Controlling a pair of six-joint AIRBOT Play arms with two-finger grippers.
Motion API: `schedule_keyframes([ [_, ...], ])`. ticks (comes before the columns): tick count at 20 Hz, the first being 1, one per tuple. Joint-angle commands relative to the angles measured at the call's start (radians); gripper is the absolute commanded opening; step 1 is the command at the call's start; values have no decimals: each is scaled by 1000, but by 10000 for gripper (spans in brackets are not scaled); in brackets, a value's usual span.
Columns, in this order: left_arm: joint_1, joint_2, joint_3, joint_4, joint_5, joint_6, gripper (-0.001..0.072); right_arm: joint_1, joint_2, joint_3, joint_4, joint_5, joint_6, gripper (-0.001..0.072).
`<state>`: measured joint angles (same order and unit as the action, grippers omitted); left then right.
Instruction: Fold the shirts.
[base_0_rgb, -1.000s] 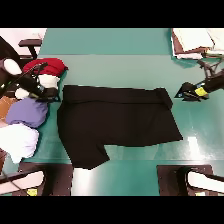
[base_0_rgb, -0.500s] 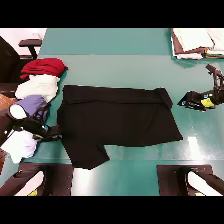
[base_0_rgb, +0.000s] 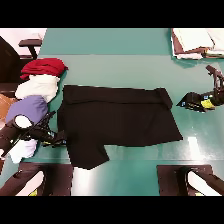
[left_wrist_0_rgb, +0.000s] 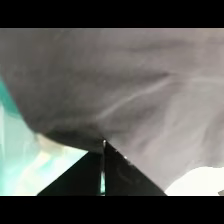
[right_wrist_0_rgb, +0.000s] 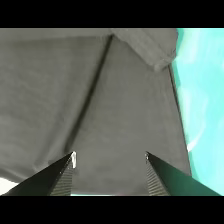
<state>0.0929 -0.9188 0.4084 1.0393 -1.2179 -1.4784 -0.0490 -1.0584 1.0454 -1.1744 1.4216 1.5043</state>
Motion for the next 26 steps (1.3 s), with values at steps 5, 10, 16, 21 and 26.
schedule_keyframes([
  [5,1,5,180,-29,-86,39,22,-262,77,-257,-185,117,-5,516],
  [10,1,5,227,-30,-81,39,22,-492,92,-517,-19,24,-68,498],
  [16,1,5,227,-29,-79,40,22,-440,88,-579,109,-126,-84,440],
  [21,1,5,227,-26,-82,47,22,-254,-29,-577,110,-195,-84,299],
  [26,1,31,274,-13,-165,63,20,-168,38,-534,31,-146,-80,15],
])
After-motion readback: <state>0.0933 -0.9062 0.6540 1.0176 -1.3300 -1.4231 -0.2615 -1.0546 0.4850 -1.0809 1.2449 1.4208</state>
